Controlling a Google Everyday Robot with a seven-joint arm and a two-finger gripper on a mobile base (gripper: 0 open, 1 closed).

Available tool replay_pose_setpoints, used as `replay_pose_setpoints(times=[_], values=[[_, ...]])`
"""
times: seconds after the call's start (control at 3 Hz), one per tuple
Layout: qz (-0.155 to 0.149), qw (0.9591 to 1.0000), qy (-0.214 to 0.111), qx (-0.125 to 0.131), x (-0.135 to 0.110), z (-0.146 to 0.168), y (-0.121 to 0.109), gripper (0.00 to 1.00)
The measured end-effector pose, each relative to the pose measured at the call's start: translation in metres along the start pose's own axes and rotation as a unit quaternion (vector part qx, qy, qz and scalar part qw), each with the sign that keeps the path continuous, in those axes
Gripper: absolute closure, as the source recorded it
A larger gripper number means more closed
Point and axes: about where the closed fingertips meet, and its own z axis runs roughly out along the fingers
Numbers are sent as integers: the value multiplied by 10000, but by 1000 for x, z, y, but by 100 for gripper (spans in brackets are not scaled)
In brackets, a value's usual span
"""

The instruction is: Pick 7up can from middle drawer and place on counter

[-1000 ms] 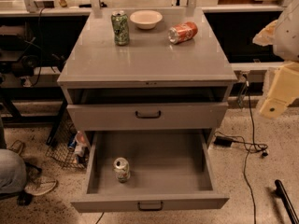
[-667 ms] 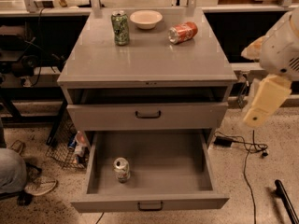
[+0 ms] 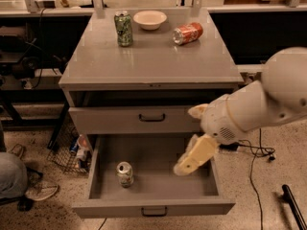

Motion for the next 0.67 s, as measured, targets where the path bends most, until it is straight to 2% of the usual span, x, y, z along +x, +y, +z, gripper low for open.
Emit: replay_pose_setpoints(times=[0.33,0.67], values=[[206,9974,-603,-348,-18,96,14,0],[178,9978,-640,-59,-22,86,0,0]])
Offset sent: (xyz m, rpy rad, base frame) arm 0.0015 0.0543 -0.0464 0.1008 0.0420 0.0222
